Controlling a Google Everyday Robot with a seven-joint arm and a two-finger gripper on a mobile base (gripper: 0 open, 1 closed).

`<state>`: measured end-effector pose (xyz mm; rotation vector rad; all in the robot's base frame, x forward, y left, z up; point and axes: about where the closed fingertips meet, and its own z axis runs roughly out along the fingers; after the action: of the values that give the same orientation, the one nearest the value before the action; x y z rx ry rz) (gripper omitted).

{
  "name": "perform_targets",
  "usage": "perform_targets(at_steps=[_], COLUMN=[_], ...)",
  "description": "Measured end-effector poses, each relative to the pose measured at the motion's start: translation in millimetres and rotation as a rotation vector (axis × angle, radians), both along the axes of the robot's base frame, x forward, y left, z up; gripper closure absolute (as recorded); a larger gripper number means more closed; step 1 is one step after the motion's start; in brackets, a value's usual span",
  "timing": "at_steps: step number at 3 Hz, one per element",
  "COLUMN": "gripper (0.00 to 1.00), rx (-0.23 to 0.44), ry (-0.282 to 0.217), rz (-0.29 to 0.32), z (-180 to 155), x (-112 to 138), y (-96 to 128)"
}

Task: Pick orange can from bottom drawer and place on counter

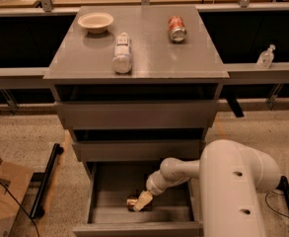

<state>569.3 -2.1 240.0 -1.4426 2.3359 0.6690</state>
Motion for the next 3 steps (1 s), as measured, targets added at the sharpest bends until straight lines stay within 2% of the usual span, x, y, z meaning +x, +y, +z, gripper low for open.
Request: perform_targets(at_steps=[1, 2, 3], gripper=[0.00, 0.00, 0.00], rx=[-0.022, -0.024, -0.028], ry=[0.002, 0.030, 0.087], rz=[-0.042, -0.076, -0.098], z=[-37.6, -73.2, -108.4], x=[13.3, 24.2, 29.4], y=[2.0, 6.4, 13.2])
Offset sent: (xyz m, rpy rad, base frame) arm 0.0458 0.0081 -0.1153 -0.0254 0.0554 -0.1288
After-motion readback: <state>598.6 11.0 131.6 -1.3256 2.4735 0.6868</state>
